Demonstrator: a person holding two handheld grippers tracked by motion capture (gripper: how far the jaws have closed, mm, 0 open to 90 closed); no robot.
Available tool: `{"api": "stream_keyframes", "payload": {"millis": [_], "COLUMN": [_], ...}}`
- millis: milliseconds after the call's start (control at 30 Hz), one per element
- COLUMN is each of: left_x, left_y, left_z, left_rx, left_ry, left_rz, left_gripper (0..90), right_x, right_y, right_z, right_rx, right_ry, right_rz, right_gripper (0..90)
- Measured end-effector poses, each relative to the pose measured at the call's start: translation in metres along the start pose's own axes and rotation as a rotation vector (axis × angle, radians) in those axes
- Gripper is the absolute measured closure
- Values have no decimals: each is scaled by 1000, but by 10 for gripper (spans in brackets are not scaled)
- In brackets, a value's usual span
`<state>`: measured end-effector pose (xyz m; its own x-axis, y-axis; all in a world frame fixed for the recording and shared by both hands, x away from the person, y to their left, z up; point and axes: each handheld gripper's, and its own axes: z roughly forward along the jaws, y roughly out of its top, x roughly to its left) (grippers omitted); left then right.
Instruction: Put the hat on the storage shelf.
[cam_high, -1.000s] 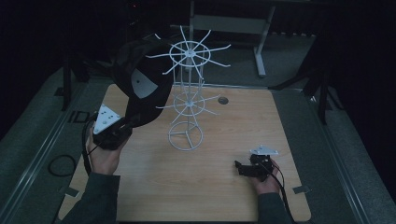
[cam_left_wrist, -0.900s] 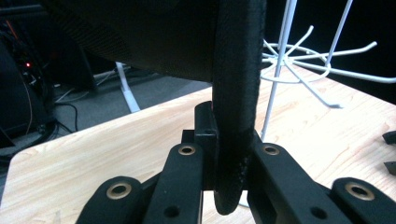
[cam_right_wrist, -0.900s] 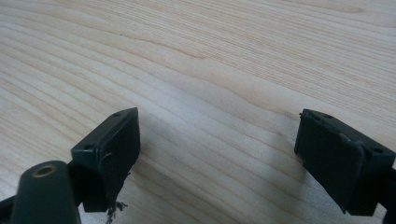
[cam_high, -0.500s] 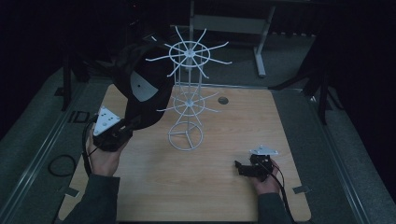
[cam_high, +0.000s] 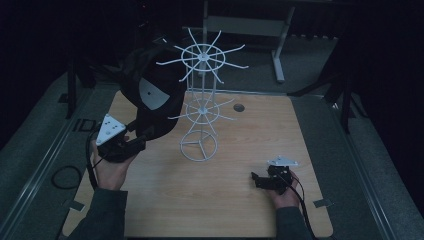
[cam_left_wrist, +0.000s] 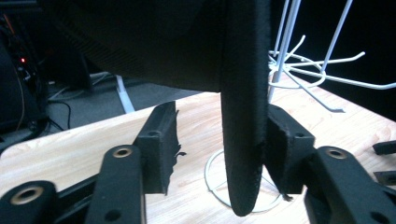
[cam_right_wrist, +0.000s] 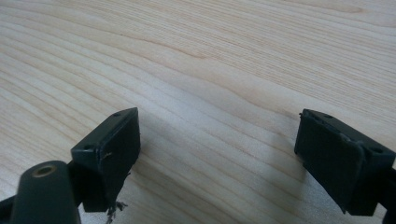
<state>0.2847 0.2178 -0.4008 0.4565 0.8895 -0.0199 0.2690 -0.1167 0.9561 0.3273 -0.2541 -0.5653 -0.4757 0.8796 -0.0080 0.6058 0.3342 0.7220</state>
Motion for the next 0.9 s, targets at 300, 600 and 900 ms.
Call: {"api": "stream_keyframes", "payload": {"millis": [300,600,900], "left_x": [-1,-1,-2], "left_y": [1,-3,-13], "left_z": [-9,-20,-26], "left_rx": [-24,-26,3], "left_ry": [1,-23,-53], "left_rz": [-17,-45,-116], "left_gripper": [423,412,409], "right_x": [0,0,0], "right_y": [0,0,0], "right_z": [0,0,0], "right_rx": [0,-1,-1], "right_ry": [0,0,0], "right_rz": [1,2,1], "right_gripper": [139,139,139]}}
